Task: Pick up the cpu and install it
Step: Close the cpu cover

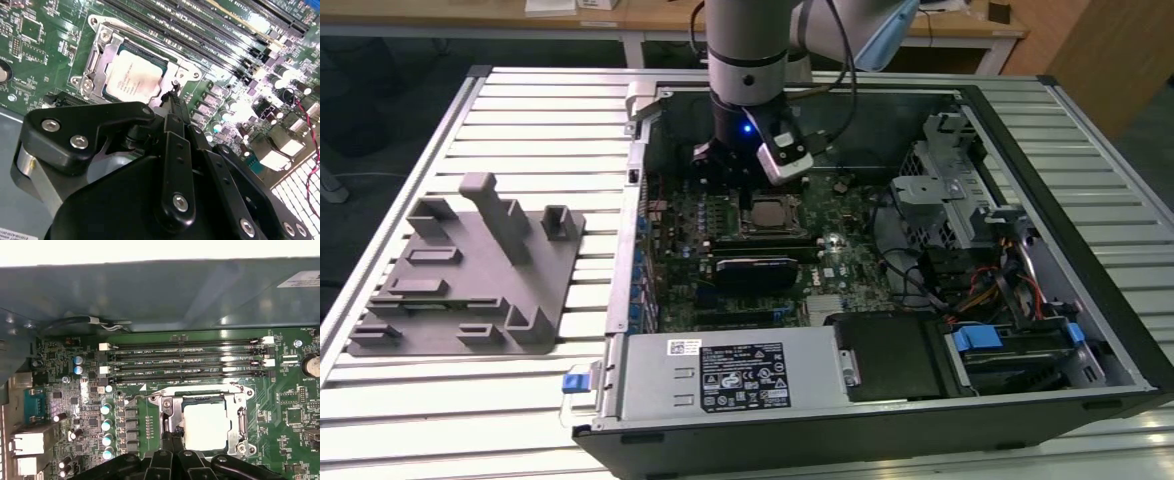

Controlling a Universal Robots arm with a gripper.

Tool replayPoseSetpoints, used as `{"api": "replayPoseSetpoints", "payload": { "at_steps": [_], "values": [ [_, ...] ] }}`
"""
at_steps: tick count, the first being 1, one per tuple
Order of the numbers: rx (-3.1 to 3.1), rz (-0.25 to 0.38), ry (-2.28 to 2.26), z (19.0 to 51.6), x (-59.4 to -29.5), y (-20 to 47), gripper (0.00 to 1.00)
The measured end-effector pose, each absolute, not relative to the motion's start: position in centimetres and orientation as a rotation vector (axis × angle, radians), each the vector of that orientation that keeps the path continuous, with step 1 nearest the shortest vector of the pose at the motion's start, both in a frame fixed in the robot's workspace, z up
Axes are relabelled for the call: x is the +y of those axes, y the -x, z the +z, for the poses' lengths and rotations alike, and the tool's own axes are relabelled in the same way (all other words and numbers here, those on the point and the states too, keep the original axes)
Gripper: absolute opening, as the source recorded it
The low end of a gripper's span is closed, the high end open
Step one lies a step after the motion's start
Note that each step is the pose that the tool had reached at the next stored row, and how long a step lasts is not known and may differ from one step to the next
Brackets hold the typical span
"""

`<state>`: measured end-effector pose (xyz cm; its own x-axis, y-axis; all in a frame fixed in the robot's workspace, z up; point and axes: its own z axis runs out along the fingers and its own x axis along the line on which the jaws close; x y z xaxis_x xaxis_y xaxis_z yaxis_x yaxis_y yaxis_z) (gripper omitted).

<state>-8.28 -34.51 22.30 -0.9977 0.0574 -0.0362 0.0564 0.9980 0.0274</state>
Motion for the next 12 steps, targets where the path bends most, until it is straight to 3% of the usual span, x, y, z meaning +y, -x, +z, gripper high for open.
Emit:
{"api": "replayPoseSetpoints", "payload": {
  "at_steps": [12],
  "values": [
    [3.104, 0.036, -0.088, 22.3, -34.5, 5.9, 0.11]
  ]
}}
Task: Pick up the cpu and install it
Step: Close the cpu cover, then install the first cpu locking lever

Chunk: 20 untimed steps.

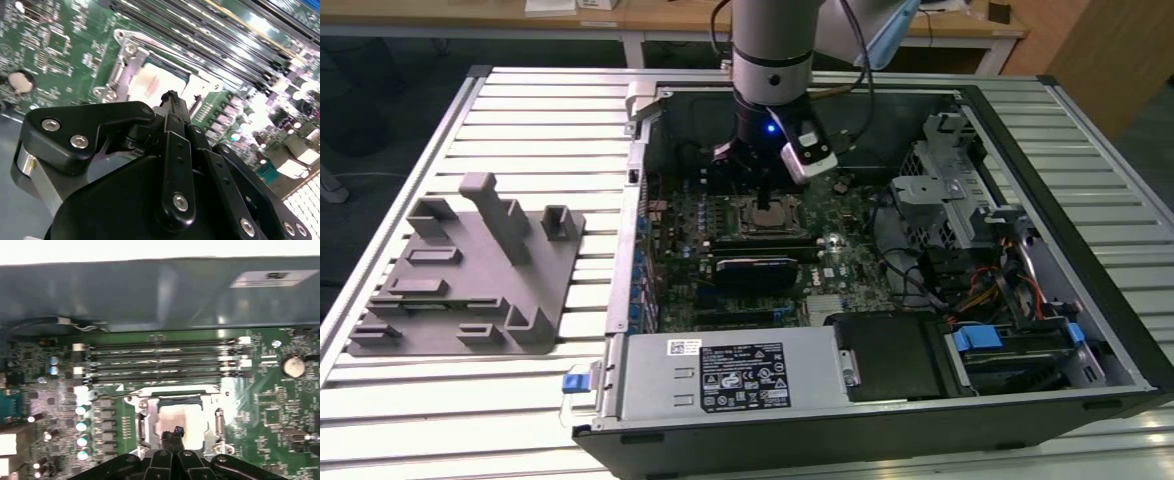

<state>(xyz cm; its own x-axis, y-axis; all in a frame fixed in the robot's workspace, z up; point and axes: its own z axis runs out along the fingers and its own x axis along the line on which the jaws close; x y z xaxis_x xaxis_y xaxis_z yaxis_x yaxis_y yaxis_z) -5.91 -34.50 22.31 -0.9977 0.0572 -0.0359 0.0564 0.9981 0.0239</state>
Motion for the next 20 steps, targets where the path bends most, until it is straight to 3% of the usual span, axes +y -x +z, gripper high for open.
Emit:
{"api": "replayPoseSetpoints", "payload": {
  "at_steps": [20],
  "values": [
    [3.104, 0.032, -0.088, 22.3, -34.5, 5.0, 0.11]
  ]
}}
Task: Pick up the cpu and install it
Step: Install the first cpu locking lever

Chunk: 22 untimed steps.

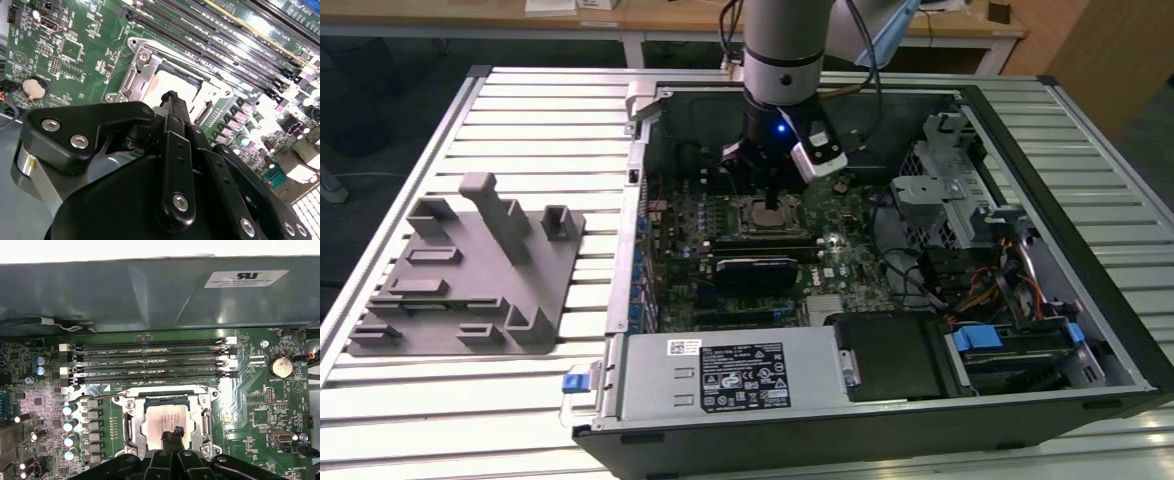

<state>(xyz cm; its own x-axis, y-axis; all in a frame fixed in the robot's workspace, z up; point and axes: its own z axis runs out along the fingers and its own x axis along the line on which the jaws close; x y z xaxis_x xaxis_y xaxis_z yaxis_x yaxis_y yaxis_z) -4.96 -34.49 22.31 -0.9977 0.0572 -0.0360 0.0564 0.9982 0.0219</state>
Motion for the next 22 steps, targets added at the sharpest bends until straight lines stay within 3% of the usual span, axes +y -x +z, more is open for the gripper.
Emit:
{"api": "replayPoseSetpoints", "payload": {
  "at_steps": [22],
  "values": [
    [3.103, 0.033, -0.088, 22.3, -34.5, 9.9, 0.11]
  ]
}}
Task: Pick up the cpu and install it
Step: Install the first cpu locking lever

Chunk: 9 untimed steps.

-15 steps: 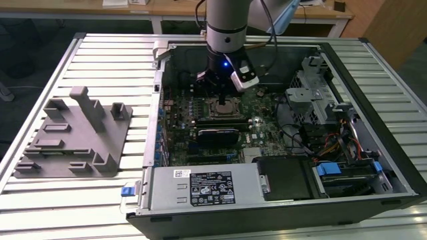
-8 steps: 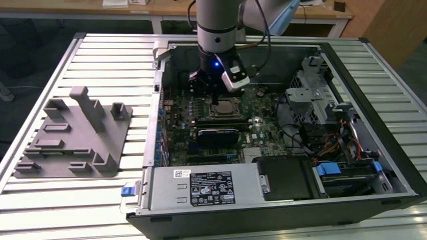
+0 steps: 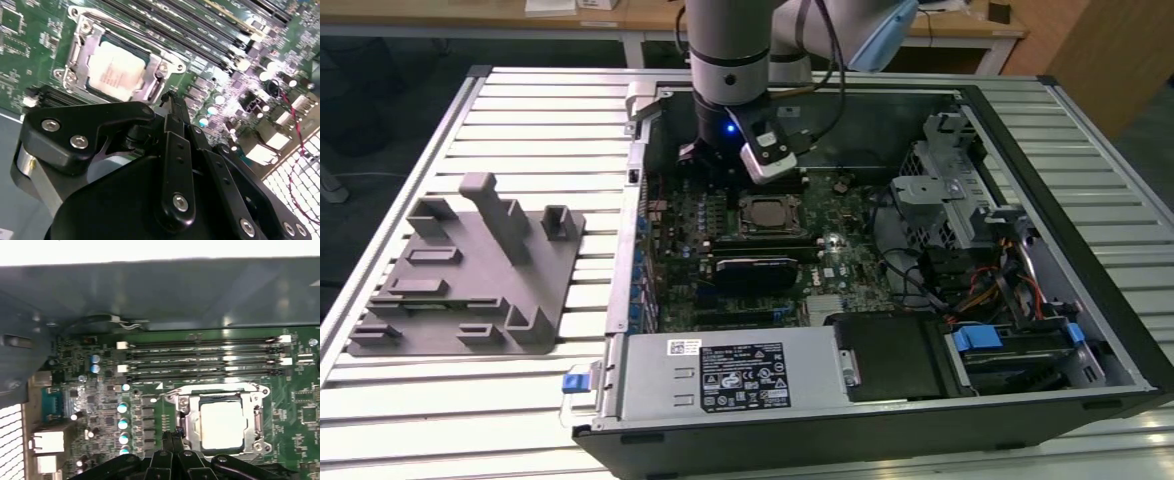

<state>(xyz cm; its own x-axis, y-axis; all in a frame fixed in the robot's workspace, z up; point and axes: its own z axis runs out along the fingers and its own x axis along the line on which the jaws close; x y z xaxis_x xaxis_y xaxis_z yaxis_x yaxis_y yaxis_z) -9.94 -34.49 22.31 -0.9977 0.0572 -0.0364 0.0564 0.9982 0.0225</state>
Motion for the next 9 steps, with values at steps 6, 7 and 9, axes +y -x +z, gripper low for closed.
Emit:
{"api": "replayPoseSetpoints", "payload": {
  "at_steps": [6, 7, 9],
  "values": [
    [3.103, 0.033, -0.089, 22.6, -34.5, 10.1, 0.11],
    [3.103, 0.033, -0.089, 22.8, -34.5, 10.1, 0.11],
    [3.102, 0.033, -0.089, 23.3, -34.5, 10.1, 0.11]
  ]
}}
